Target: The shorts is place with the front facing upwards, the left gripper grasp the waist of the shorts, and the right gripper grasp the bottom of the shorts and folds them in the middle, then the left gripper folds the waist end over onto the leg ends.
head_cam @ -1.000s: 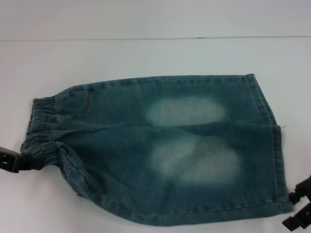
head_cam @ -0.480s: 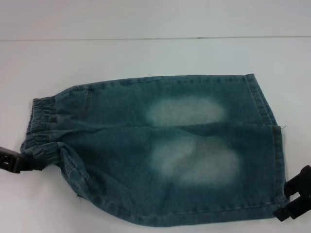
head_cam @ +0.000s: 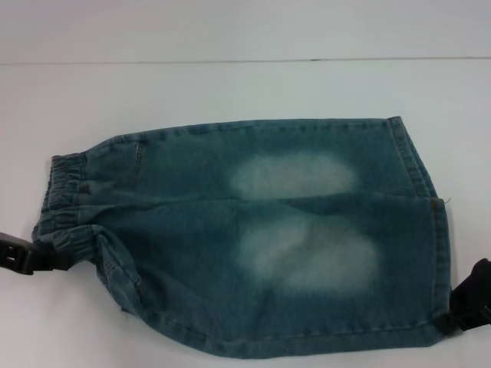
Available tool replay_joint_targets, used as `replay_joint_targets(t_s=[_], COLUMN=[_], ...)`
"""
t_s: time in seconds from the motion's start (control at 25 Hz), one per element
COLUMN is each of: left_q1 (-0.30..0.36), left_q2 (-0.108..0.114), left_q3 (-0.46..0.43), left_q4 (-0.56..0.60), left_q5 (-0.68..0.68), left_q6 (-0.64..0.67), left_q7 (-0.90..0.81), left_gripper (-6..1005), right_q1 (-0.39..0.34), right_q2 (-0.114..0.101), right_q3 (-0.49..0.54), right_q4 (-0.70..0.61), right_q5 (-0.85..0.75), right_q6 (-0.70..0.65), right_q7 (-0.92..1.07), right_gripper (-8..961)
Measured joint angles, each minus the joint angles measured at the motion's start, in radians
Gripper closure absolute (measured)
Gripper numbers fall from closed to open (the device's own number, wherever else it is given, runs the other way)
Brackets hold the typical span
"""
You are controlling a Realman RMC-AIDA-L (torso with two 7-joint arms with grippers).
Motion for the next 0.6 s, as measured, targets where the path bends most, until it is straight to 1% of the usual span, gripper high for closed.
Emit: replay_joint_targets(t_s=[0.2,0.28,0.4,0.52,0.6], left_q1=[-0.002,-0.005,-0.013,-0.026,-0.033], left_q2=[0.000,0.000,0.006,0.012,0.014], left_q3=[0.000,0.000,0.000,-0.005,-0.006], left_q4=[0.000,-0.001,-0.002,0.015,0.035], left_q5=[0.000,0.000,0.000,0.000,0.000], left_q6=[0.005,0.006,0.021,0.056,0.062], left_q7=[0.000,-0.006,-0.031,-0.070,-0.108], left_gripper=[933,932,930,928,927], right_q1=[-0.002,-0.004,-0.006,-0.010,-0.015], right_q2=[0.000,0.003,0.004,-0.009,-0.020], right_q3=[0.002,0.003,0.010,0.042,0.072], right_q4=[0.000,-0.003,-0.009,-0.010,-0.011], right_q5=[0.000,0.000,0.000,0.023,0.055], right_q6=[0.005,0.005,0.003,-0.002,-0.005], right_q7=[0.000,0.000,-0.001,-0.012,-0.021], right_gripper=[735,819,861,904,903])
